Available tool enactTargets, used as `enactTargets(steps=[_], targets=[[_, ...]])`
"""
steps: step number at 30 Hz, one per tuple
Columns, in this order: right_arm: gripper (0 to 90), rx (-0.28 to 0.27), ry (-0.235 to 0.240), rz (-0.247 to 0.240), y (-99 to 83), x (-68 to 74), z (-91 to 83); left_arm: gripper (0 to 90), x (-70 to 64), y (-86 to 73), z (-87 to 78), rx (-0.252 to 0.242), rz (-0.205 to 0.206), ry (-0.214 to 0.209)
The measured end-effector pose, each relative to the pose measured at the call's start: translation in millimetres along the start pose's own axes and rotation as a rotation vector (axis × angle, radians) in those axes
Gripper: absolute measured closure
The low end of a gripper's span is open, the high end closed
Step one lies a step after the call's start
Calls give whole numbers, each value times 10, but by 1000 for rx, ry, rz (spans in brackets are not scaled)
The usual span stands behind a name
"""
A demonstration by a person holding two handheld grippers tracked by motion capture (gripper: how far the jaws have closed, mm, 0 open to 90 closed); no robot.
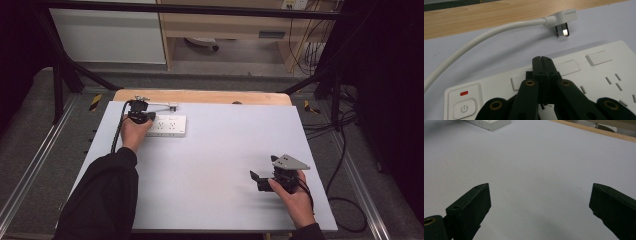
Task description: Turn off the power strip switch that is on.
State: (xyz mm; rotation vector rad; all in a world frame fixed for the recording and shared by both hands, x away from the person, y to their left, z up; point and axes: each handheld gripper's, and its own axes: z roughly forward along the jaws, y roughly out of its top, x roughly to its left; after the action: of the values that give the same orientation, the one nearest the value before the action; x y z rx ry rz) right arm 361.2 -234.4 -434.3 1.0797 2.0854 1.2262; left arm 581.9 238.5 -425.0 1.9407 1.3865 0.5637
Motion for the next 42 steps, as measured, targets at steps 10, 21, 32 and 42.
enactTargets(steps=[10, 21, 32, 42], targets=[[42, -1, 1, 2, -3, -8, -1, 900, -30, 3, 26, -17, -9, -2], [42, -1, 0, 2, -3, -7, -3, 900, -19, -10, 14, -20, -17, -5], [40, 2, 1, -1, -4, -4, 3, 900, 1, -9, -15, -42, -26, -18], [40, 10, 5, -6, -5, 12, 15, 900, 11, -4, -80, -44, -18, -21]])
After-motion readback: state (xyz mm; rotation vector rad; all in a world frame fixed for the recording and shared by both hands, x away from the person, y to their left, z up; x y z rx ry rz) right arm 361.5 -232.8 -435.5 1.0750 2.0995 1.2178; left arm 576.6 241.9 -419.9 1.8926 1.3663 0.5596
